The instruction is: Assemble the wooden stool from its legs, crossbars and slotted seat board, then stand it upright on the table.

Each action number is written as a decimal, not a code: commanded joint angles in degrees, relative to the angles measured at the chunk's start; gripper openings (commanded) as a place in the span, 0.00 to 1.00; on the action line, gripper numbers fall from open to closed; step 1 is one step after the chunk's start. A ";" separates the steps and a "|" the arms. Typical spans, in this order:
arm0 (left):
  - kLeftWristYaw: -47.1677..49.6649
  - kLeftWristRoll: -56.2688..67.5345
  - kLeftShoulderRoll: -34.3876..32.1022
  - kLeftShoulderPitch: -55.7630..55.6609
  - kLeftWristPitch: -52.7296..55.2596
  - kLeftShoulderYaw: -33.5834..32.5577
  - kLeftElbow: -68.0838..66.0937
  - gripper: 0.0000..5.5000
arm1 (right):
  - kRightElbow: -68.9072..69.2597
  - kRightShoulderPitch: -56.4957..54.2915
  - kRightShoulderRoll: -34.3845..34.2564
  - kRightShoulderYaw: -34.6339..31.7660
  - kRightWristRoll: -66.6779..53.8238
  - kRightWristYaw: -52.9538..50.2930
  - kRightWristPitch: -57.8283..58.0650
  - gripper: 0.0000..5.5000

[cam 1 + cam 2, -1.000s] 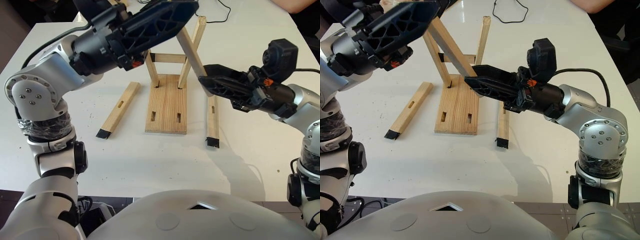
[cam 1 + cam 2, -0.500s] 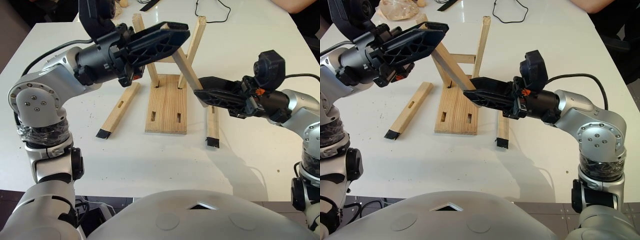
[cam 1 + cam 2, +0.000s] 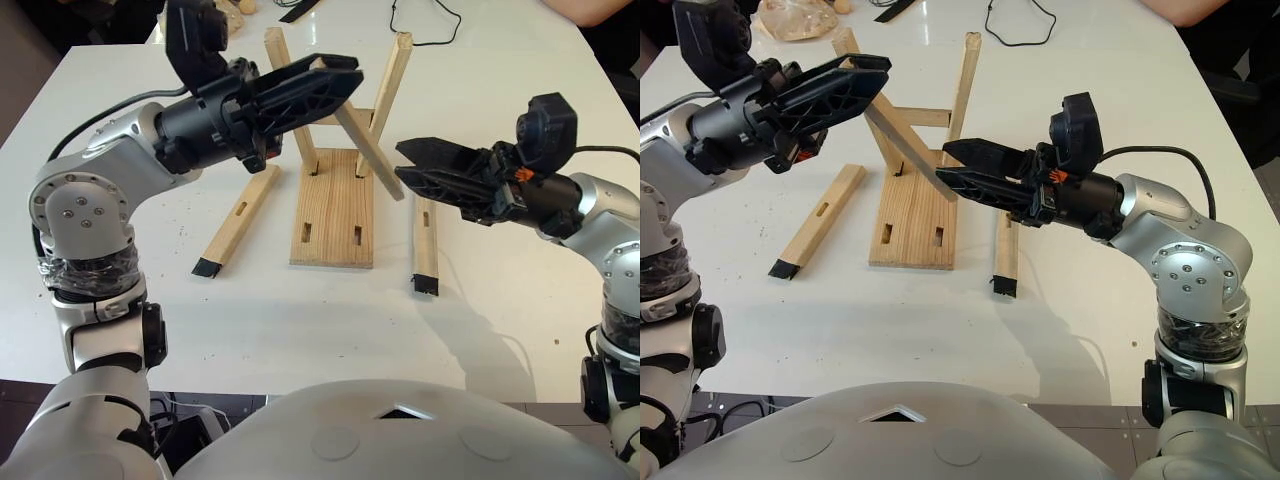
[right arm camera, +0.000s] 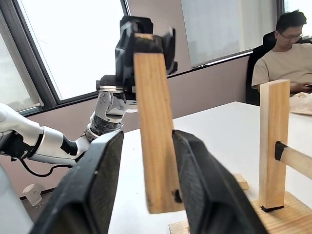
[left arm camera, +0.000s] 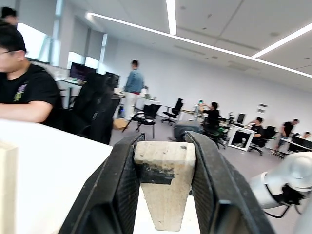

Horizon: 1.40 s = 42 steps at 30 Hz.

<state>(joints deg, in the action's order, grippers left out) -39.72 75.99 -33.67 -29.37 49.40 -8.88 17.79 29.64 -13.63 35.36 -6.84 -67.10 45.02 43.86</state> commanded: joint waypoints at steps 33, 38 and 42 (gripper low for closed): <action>-30.06 -42.51 -14.89 16.90 -20.03 2.98 -14.66 0.24 | -10.85 5.00 -11.96 8.21 30.76 -4.59 -18.68 0.44; -30.92 -44.48 -13.62 11.21 -24.69 2.87 -18.58 0.24 | -12.51 3.67 -11.52 8.13 30.88 -3.43 -18.52 0.44; -36.43 -47.95 -10.97 5.68 -34.27 5.86 -26.95 0.24 | -14.63 2.36 -11.81 8.72 31.65 -2.40 -18.87 0.44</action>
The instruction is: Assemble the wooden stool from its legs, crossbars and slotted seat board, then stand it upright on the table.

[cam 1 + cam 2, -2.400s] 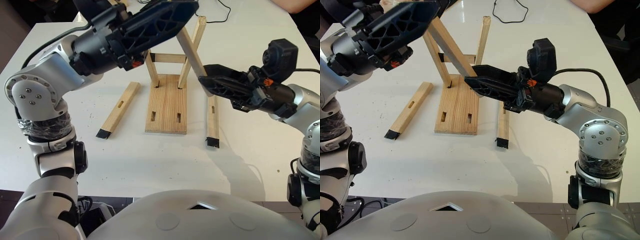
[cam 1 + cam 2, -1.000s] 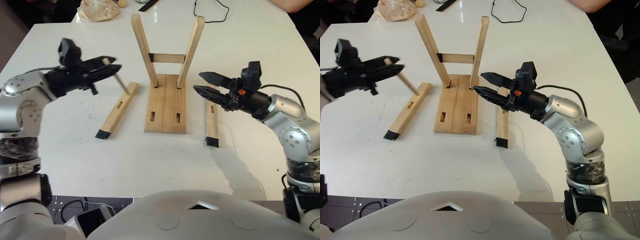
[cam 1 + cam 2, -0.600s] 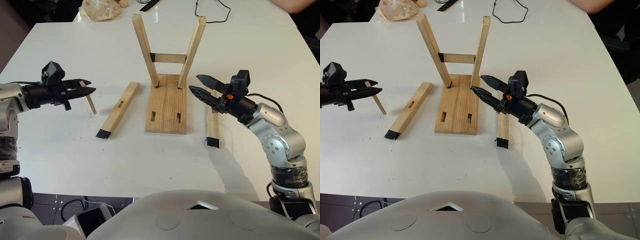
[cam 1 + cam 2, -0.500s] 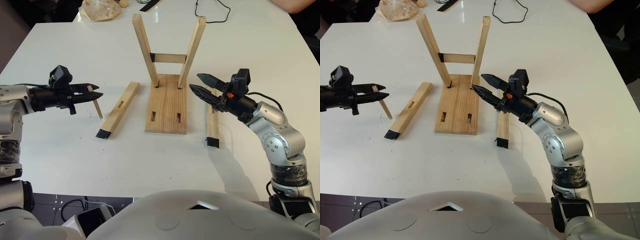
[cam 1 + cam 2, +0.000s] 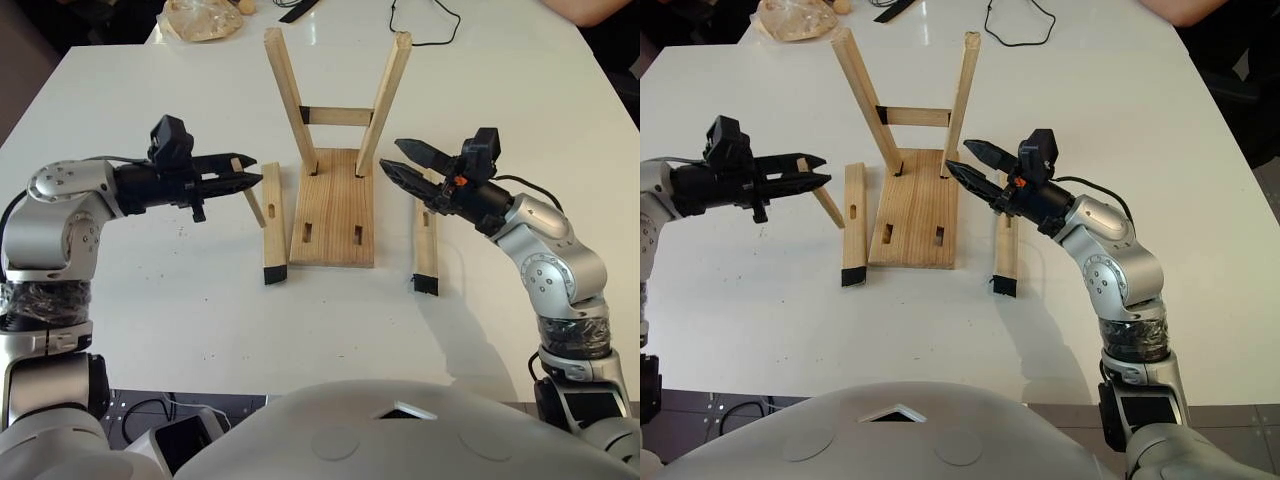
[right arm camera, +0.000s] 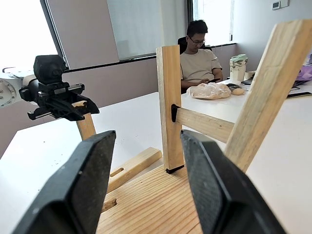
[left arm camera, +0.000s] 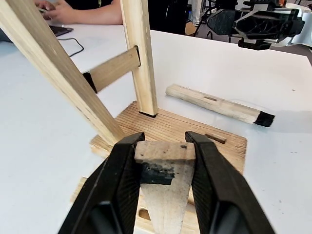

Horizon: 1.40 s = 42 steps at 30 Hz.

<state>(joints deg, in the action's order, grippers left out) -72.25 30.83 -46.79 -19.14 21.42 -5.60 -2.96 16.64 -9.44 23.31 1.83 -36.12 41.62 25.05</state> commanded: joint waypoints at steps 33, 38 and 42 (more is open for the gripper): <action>-13.63 -12.50 6.49 -6.84 -20.04 8.39 -25.21 0.24 | -4.80 -3.17 -1.63 -0.71 2.14 1.09 -0.42 0.44; -14.02 -16.81 7.17 -8.26 -23.42 12.55 -35.28 0.24 | -5.53 -3.49 -2.39 -0.13 2.85 0.95 -0.45 0.44; -13.98 -17.89 7.62 -9.36 -25.81 14.22 -41.06 0.24 | -5.02 -2.46 -3.14 0.09 3.08 0.58 -0.33 0.44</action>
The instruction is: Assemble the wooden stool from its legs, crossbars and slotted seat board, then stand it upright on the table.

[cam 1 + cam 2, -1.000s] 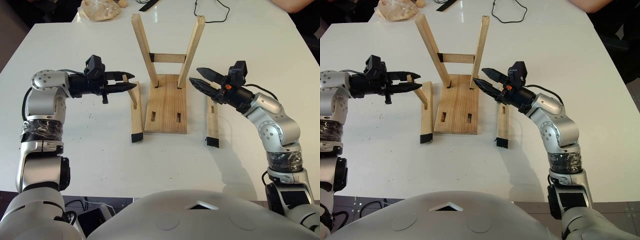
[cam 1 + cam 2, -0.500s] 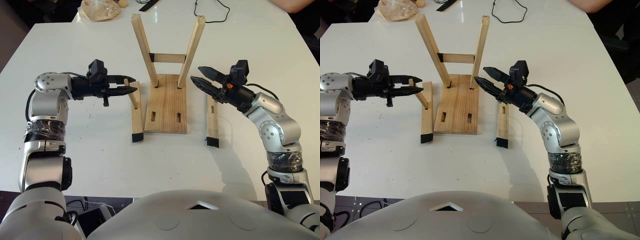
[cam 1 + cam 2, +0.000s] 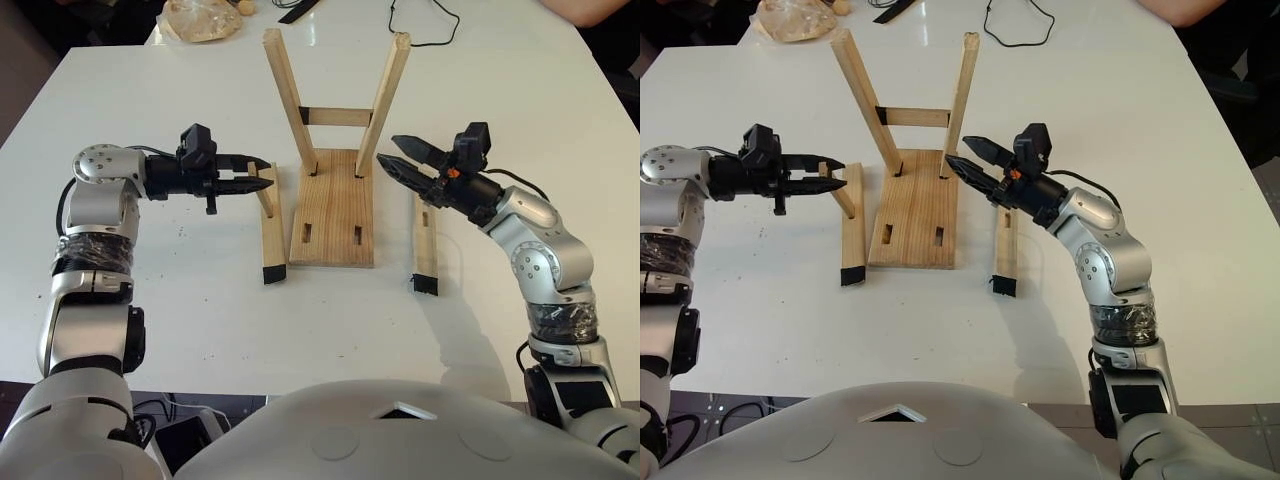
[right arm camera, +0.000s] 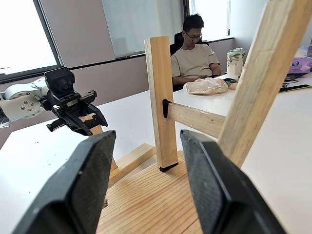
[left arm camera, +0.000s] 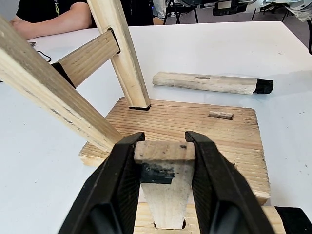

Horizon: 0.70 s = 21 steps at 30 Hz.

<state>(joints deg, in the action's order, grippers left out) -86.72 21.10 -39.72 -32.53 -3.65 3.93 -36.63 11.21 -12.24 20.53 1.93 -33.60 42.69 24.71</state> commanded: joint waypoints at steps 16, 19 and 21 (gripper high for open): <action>7.29 -10.34 -6.89 1.37 0.63 2.83 -2.95 0.41 | 2.19 4.19 -4.18 -1.70 0.61 -6.25 -1.22 0.44; 8.57 -12.10 -10.59 6.60 -1.21 1.12 4.66 0.44 | 3.74 6.94 -5.61 -1.43 0.85 -7.90 -1.83 0.44; 9.70 -11.40 -12.69 11.80 0.47 -0.96 10.32 0.44 | 4.45 8.24 -6.44 -1.05 0.91 -8.63 -2.08 0.44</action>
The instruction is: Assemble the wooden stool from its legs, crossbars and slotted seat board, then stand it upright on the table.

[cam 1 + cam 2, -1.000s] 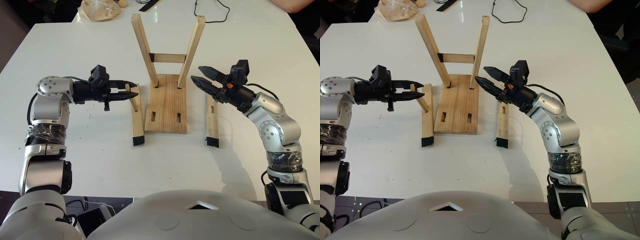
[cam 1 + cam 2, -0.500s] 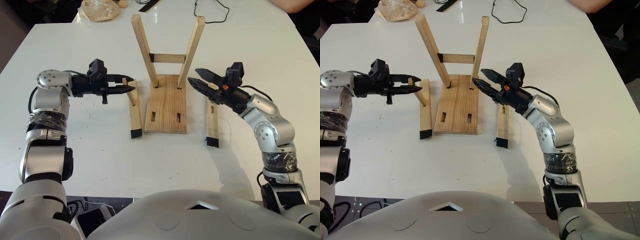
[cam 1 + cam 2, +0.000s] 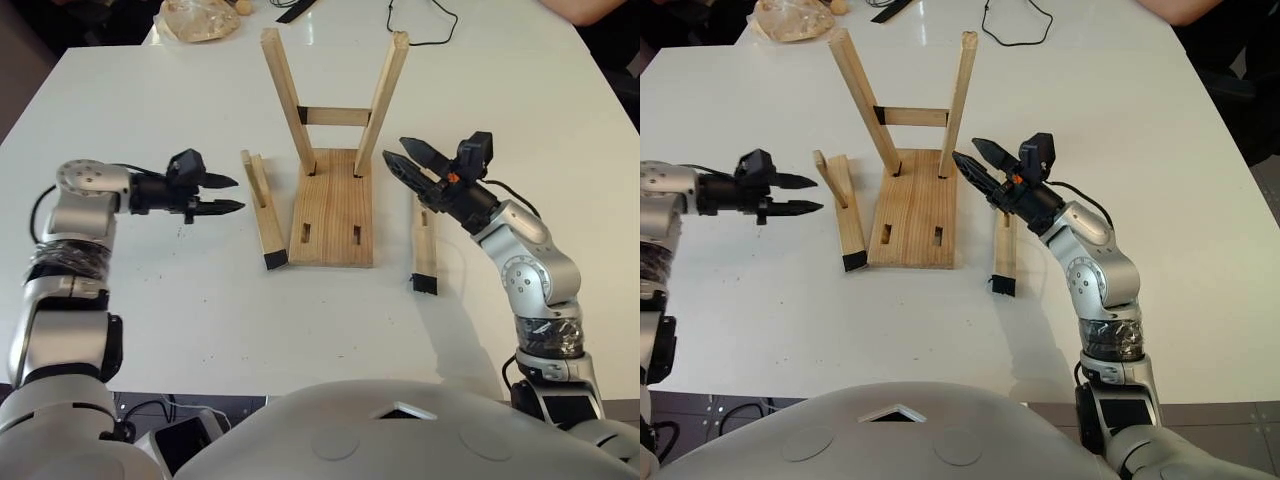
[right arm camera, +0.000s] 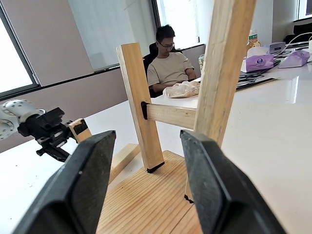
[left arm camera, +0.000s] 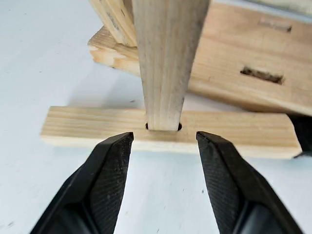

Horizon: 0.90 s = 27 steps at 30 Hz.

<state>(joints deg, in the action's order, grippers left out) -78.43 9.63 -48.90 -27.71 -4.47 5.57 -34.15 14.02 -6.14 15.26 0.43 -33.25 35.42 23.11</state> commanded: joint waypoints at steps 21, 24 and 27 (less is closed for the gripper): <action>88.62 12.14 50.38 7.94 30.35 -18.05 60.91 0.44 | -1.16 -2.64 1.82 -2.05 0.39 -1.94 3.34 0.44; 91.33 9.80 50.83 8.02 32.89 -18.17 58.00 0.44 | -2.00 -3.41 0.66 -2.19 0.68 -3.28 2.87 0.44; 92.25 9.06 50.43 6.65 34.11 -17.89 56.36 0.44 | -2.63 -3.74 -1.56 -2.68 1.05 -5.56 1.59 0.44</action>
<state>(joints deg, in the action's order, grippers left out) 12.90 19.74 1.93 -19.99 28.38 -12.24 23.42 12.03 -8.84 15.41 -1.88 -32.65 31.64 25.27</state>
